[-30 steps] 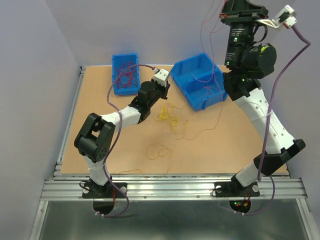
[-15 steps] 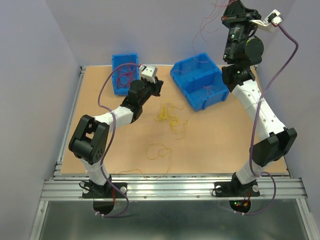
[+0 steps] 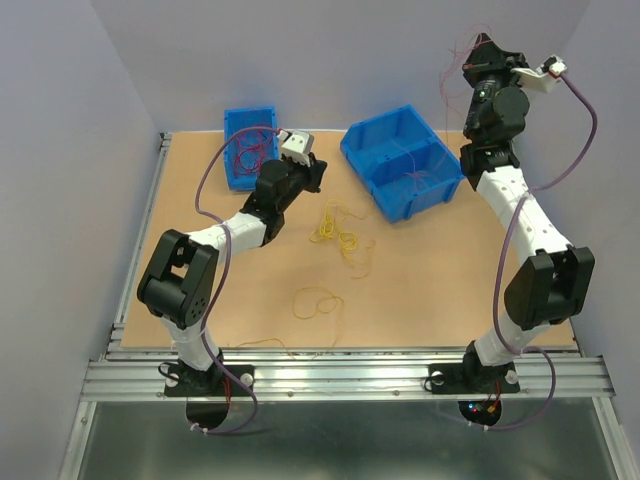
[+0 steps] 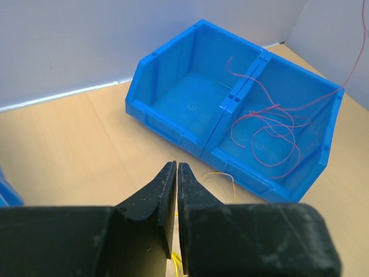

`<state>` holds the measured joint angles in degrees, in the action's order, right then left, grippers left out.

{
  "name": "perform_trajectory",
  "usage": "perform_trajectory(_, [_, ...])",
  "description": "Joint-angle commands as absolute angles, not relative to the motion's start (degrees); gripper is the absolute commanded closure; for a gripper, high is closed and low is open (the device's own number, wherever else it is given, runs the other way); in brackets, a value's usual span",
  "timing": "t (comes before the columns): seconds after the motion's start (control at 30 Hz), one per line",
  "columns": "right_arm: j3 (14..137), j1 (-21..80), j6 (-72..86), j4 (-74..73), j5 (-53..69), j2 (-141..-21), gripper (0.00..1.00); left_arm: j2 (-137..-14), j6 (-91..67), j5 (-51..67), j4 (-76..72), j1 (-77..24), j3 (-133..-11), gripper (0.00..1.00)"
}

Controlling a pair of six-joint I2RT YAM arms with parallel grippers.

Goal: Untangle the cables

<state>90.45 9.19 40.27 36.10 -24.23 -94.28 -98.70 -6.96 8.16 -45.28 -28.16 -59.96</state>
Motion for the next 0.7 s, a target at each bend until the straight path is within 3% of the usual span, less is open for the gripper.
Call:
perform_trajectory(0.0, [90.35,9.05,41.4,39.9,-22.59,-90.35,0.99,-96.68,-7.47,9.05,-49.48,-28.39,-59.41,0.83])
perform_trajectory(0.43, [88.16,8.53,39.81,39.99,-21.97,-87.8,0.99,-96.59,-7.56,10.02,-49.75,-28.39,-59.33,0.83])
perform_trajectory(0.67, [77.88,8.53,42.54,42.35,-21.8,-85.78,0.99,-96.42,-7.56,10.02,-49.75,-28.39,-59.24,0.83])
